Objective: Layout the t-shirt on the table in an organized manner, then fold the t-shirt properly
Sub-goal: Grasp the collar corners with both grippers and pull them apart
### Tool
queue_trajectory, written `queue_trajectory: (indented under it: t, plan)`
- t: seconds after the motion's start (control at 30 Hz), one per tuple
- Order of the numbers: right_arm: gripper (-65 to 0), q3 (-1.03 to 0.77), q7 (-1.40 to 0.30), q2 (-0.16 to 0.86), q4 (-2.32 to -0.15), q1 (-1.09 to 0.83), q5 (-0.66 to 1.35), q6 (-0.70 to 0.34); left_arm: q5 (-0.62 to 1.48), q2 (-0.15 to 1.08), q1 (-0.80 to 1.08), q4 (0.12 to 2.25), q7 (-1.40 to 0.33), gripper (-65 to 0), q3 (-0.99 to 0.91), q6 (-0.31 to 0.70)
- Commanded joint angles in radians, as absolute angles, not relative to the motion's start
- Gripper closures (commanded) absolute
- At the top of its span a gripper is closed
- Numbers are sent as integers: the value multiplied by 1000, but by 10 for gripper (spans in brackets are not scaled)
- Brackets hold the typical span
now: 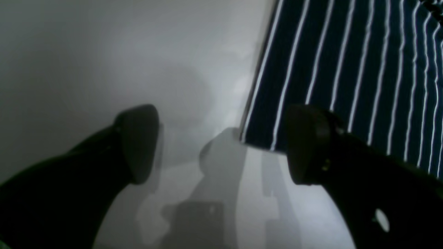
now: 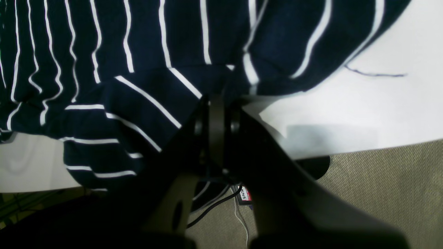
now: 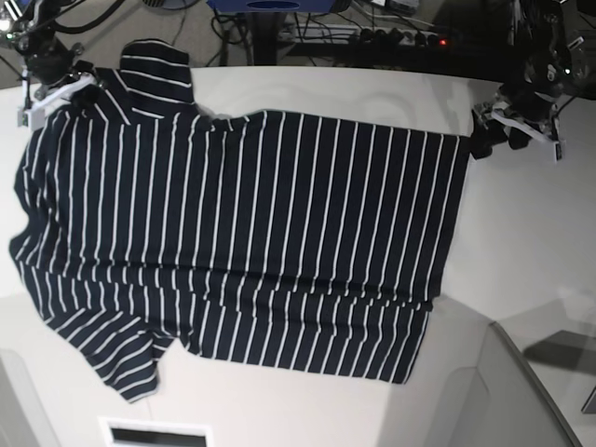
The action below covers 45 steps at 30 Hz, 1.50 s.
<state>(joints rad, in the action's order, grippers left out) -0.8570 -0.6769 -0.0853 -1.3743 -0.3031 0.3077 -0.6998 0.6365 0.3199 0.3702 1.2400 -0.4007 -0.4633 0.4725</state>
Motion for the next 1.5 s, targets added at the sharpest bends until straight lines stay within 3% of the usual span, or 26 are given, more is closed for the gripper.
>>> queue_trajectory:
  t: [0.0,0.53,0.57,0.63,0.8,1.1,1.47]
  plan:
    - [-6,-854,-711,-74,-1379,-312,278,-698,653,323,371,1256,-380,-533,-464,490]
    - [-6,-854,-713,-67,-1371,-314,278,-698,647,262,297,1158,-380,-525,-398,490]
    - [-6,-854,-713,-67,-1371,-314,278,-698,647,263,295,1155,-380,-502,-372,490]
    - [-6,-854,-713,-67,-1371,-314,278,-698,648,263,294,1156,-378,-393,-334,490]
    - [-5,-854,-713,-67,-1372,-314,278,-698,653,259,292,1159,-378,0,-318,490]
    - [-5,-852,-750,-68,-1524,-352,278,-698,654,294,343,1346,-383,0,-320,483]
    - [-5,-857,-848,-67,-1693,-375,278,-698,647,236,438,1626,-638,0,-473,483]
